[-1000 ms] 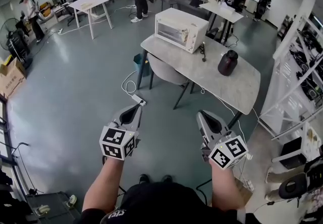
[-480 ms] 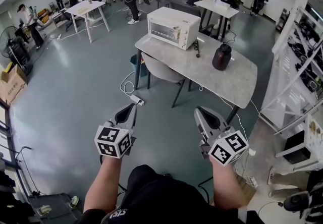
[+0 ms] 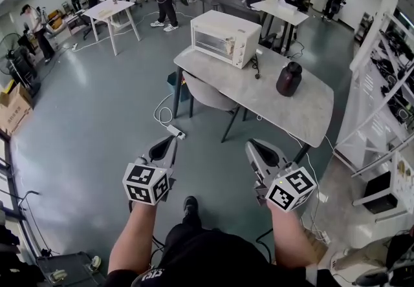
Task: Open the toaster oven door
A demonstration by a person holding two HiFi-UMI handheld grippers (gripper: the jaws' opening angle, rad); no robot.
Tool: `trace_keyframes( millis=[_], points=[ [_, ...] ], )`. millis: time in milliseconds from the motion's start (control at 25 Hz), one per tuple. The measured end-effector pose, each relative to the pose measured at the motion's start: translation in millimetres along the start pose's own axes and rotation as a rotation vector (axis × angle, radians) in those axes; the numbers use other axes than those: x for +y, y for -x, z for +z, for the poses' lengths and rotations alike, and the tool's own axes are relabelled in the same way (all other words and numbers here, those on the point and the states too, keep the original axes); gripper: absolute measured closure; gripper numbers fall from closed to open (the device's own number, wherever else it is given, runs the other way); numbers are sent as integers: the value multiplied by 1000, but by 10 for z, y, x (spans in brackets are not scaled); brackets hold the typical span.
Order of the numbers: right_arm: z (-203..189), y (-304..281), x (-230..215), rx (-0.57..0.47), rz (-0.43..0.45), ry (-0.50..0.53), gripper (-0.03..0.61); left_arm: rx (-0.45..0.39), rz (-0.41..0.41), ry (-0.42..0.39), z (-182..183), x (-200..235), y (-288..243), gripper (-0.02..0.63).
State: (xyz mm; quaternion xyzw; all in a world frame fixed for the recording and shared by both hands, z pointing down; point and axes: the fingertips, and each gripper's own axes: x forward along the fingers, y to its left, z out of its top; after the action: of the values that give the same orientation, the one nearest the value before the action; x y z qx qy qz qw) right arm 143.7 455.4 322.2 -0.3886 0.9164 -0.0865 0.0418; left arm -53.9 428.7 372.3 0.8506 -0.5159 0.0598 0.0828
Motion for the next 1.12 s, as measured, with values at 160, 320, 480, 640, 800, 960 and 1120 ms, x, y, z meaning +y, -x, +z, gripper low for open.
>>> trace_keyframes(
  millis=[160,320,480,640,800,960,1120],
  points=[
    [5,-405,-130,5,0,-13,586,-8,3,11,110,350,-257,607],
    [31,-927,-278,19,10,4,586,-29,-6,18,237,738,-589,607],
    [124,-1421,-410,23,-7,14,585,-41,-35,15,369,1086,-929,607],
    [242,-1785,-376,41,6,37,584,-52,-76,0,536,1355,-1138,607],
    [275,-2066,-484,51,-21,47,585,-55,-80,-21,643,1683,-1329,607],
    [225,-2261,-628,87,-50,44,584,-61,-71,3,709,1939,-1483,607],
    [232,-2461,-820,88,-55,43,584,-60,-78,11,724,2055,-1725,607]
  ],
)
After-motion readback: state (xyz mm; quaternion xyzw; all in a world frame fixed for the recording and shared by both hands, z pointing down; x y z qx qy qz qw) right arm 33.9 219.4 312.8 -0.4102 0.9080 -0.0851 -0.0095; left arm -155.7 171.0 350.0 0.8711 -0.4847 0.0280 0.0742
